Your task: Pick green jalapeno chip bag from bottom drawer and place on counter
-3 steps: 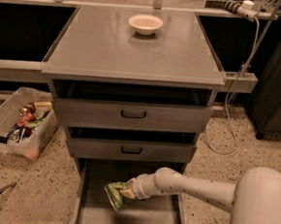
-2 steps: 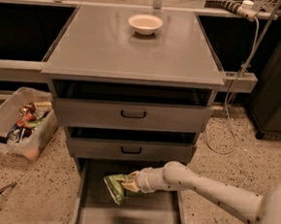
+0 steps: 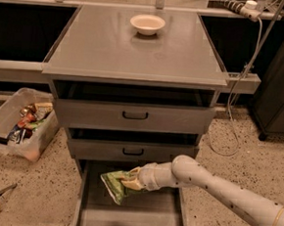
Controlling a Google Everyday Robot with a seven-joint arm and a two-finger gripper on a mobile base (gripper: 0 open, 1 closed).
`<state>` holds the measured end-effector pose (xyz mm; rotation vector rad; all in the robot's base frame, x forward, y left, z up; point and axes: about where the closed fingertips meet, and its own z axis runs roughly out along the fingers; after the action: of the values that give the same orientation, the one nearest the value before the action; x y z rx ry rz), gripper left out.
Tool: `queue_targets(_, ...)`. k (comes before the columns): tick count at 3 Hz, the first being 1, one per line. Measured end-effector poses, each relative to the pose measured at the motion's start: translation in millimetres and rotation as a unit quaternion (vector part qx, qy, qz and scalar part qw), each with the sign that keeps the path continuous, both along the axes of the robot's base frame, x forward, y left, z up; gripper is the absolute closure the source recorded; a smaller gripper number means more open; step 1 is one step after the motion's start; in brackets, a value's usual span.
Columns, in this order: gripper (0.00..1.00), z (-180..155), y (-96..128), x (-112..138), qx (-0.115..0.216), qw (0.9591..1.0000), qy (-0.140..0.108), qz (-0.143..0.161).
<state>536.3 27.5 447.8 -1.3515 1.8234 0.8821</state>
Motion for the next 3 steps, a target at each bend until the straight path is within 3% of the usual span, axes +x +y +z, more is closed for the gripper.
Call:
queue_targets(1, 1.0, 44, 7, 4, 0.004, 0.9999, -0.014, 0.005)
queue_targets(2, 1.0, 133, 20, 11, 0.019, 0.9981, -0.051, 0.029)
queue_targets(3, 1.0, 216, 36, 13, 0.047, 0.994, -0.073, 0.066)
